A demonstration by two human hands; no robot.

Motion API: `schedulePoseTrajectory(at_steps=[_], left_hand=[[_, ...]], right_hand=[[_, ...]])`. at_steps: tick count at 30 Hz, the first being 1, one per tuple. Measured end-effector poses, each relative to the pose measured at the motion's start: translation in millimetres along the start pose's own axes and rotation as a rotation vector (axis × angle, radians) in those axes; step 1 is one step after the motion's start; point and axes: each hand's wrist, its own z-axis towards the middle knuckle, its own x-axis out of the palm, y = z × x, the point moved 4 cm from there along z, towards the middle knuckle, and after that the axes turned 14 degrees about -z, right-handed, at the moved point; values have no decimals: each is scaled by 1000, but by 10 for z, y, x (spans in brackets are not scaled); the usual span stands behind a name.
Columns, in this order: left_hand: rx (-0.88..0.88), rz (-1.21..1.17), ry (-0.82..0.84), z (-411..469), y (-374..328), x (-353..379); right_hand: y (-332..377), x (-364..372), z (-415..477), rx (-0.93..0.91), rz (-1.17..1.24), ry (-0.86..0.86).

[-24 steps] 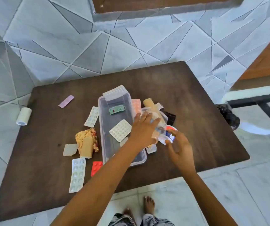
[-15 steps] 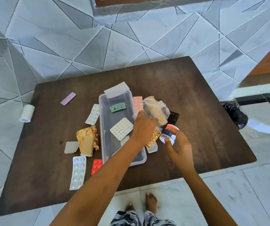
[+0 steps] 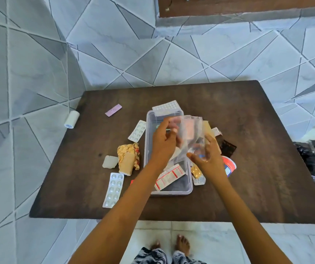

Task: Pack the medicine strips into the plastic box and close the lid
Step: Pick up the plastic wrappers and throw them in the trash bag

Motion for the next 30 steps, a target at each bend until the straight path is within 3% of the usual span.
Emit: schedulePoseTrajectory(at_steps=[6,12,15,18,22,26,30], left_hand=[[80,316,-147,-135,-12,-355],[-143,309,-70,-232,35,-539],[-206,264,-136,-257,46,-715],[-192,252,-304,-332,49,-1058],[-252,300,-537,-486,108,-1655],[-345,310,-626,-589,207,-2212],[-344,306,-605,-541,272,-2592]], right_hand=[[198,223,-3,19,50,-37],[371,465,14,-20,68,-15],[523,657,22,-111,50,169],[668,909,-19,-198,40,404],[824,1227,-46,-197,96,530],[1063,1647,35,-304,-110,548],[1271,2149,186,-501,-436,500]])
